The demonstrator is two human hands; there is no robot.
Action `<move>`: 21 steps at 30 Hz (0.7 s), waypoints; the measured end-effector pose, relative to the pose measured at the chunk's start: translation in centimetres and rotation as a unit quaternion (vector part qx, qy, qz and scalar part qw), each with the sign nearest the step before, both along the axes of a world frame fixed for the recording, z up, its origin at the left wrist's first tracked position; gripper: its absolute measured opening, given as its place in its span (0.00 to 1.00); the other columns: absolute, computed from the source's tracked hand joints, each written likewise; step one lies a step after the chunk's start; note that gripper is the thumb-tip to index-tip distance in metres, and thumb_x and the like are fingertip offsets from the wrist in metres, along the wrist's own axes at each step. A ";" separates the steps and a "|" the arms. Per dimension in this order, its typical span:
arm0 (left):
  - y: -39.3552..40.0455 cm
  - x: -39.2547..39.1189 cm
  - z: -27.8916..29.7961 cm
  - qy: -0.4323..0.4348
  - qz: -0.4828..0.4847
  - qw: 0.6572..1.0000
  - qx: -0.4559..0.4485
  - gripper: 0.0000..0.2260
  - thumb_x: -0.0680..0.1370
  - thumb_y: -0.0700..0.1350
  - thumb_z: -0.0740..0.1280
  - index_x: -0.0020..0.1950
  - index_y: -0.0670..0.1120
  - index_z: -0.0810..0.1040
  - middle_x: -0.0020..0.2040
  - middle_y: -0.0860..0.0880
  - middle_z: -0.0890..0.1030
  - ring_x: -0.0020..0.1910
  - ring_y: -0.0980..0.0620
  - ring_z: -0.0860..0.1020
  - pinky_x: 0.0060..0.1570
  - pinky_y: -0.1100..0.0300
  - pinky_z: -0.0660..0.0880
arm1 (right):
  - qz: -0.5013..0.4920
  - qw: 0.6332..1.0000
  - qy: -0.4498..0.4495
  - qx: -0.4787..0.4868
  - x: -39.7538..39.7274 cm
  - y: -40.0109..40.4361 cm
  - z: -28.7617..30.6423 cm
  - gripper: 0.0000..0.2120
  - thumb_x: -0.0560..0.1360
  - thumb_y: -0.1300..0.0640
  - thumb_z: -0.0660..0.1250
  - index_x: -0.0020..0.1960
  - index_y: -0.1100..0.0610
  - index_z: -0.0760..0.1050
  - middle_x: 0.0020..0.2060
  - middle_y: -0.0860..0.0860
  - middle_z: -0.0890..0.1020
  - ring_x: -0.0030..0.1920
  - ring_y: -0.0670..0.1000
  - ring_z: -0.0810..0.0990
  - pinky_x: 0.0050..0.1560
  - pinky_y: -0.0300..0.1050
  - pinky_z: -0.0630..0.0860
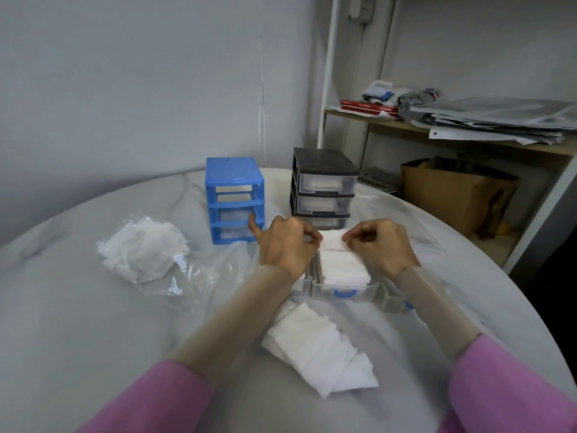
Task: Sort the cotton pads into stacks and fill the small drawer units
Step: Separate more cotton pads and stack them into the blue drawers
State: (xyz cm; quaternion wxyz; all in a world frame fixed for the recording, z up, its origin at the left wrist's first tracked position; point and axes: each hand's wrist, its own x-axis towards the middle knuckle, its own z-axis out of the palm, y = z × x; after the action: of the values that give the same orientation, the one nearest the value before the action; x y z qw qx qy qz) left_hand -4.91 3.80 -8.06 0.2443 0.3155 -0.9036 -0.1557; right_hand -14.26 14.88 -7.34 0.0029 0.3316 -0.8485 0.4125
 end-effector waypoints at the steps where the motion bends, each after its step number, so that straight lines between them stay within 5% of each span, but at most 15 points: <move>1: 0.1 0.1 0.2 0.003 0.000 1.000 0.001 0.07 0.77 0.51 0.65 0.51 0.58 0.81 0.52 0.58 0.80 0.62 0.55 0.70 0.70 0.40 0.41 | -0.001 1.000 0.005 -0.005 0.1 0.1 0.1 0.08 0.74 0.64 0.67 0.52 0.62 0.81 0.47 0.54 0.81 0.46 0.48 0.75 0.51 0.35 0.71; 7: 0.2 1.3 0.9 0.064 -0.016 0.998 0.016 0.07 0.78 0.48 0.64 0.48 0.57 0.80 0.49 0.59 0.79 0.55 0.56 0.73 0.69 0.47 0.48 | 0.041 0.997 0.057 -0.044 1.0 1.0 1.0 0.06 0.74 0.65 0.67 0.44 0.57 0.81 0.40 0.50 0.80 0.37 0.42 0.74 0.36 0.21 0.69; 11: 0.8 3.3 1.1 0.131 -0.119 0.982 0.058 0.08 0.77 0.41 0.65 0.45 0.53 0.81 0.45 0.56 0.82 0.40 0.54 0.75 0.50 0.62 0.70 | 0.131 0.989 0.073 -0.016 3.2 1.9 1.3 0.07 0.72 0.65 0.69 0.42 0.54 0.81 0.36 0.48 0.80 0.35 0.42 0.74 0.37 0.25 0.69; 14: 1.2 5.6 0.9 0.141 -0.201 0.965 0.097 0.08 0.75 0.37 0.66 0.45 0.48 0.82 0.41 0.53 0.82 0.38 0.52 0.77 0.38 0.69 0.70 | 0.201 0.975 0.088 0.027 5.3 2.9 1.4 0.06 0.71 0.63 0.69 0.41 0.52 0.81 0.36 0.51 0.82 0.33 0.41 0.75 0.37 0.28 0.70; 17: 1.1 8.0 0.0 0.099 -0.249 0.957 0.110 0.08 0.74 0.36 0.67 0.46 0.46 0.83 0.40 0.55 0.82 0.40 0.53 0.78 0.40 0.71 0.72 | 0.245 0.963 0.080 0.078 7.1 3.8 1.3 0.02 0.71 0.57 0.70 0.42 0.51 0.81 0.39 0.49 0.83 0.35 0.38 0.75 0.38 0.28 0.70; 21: 0.8 10.5 -1.1 0.065 -0.273 0.951 0.133 0.06 0.74 0.39 0.69 0.49 0.47 0.83 0.45 0.51 0.83 0.44 0.54 0.79 0.47 0.68 0.74 | 0.256 0.943 0.067 0.202 8.4 4.3 0.8 0.17 0.69 0.46 0.73 0.53 0.54 0.80 0.48 0.48 0.81 0.45 0.43 0.76 0.46 0.33 0.72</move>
State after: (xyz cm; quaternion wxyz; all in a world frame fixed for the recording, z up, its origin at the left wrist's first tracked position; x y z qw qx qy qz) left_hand 5.61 4.58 -9.15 0.2062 0.0760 -0.9086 -0.3551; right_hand -5.87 19.14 -6.49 -0.1133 0.5575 -0.7987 0.1959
